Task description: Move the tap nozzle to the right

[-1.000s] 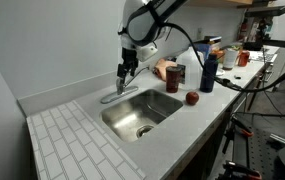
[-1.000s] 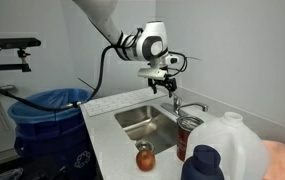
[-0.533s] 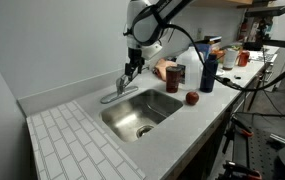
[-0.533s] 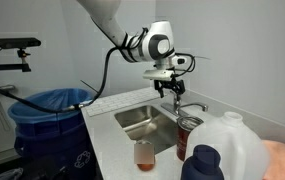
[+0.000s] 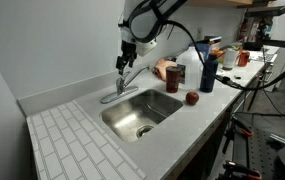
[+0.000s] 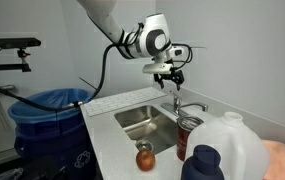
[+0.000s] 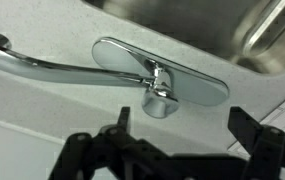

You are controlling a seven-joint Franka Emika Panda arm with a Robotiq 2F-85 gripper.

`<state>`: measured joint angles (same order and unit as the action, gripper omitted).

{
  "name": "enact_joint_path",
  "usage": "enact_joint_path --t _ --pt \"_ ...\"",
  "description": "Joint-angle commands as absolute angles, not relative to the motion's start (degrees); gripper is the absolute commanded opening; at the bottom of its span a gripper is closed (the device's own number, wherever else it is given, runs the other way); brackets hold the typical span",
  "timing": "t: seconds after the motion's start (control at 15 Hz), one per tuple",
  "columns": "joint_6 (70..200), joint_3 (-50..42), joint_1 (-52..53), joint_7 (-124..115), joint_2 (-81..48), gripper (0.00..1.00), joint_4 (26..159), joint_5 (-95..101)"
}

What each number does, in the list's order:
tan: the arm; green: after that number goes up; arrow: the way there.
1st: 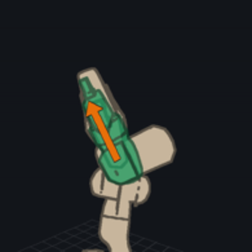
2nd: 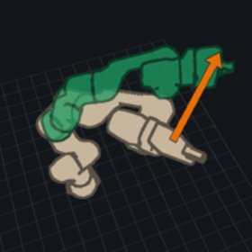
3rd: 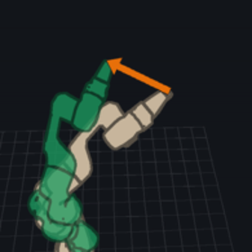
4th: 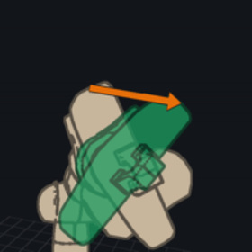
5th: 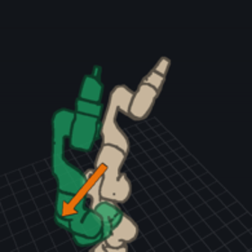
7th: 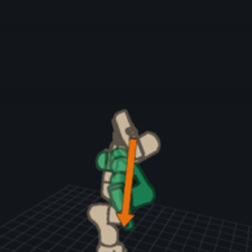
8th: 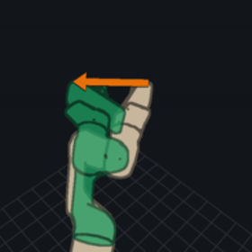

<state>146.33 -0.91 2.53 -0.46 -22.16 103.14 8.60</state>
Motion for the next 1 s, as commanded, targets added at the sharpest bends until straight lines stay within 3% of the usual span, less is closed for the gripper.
enact_joint_path --t 0.0,0.93 --pt "147.73 0.06 2.71 0.84 -21.77 1.00 103.66 8.24" --pt "140.97 3.28 1.68 4.83 -22.06 1.00 106.34 1.82"
